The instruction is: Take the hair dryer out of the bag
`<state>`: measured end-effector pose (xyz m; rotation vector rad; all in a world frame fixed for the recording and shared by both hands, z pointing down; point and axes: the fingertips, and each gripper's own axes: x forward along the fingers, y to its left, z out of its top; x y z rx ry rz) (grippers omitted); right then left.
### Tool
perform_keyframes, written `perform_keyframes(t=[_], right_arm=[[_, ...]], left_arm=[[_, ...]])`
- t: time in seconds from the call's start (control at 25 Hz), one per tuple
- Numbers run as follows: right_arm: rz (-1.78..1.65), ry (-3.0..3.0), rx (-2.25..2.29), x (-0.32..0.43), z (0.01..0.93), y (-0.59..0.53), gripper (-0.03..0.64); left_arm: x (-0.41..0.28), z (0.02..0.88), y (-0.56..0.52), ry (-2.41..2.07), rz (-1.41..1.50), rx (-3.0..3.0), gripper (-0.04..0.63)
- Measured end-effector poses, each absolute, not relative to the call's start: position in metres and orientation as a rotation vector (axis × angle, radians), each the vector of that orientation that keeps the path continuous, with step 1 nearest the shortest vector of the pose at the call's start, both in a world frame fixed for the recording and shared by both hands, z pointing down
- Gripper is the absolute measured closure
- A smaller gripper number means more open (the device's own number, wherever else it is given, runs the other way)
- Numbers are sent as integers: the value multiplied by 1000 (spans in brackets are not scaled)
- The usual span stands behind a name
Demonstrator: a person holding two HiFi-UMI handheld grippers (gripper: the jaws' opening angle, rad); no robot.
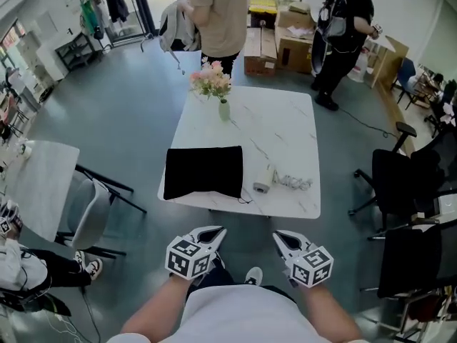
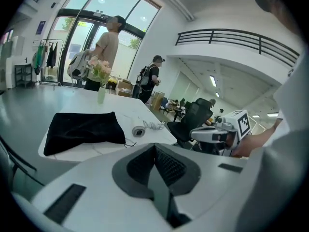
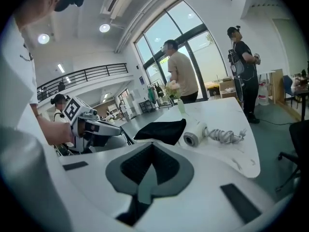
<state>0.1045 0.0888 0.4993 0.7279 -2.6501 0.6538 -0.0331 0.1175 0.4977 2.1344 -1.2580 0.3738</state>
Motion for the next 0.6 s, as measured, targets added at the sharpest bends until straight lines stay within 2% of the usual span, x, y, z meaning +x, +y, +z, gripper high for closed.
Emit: perform_keyframes(t=[0.6], right_arm=[[670,-2618,893,56,488,95,601]], left_arm=[[-78,489,132,-1158,492,2275,580]])
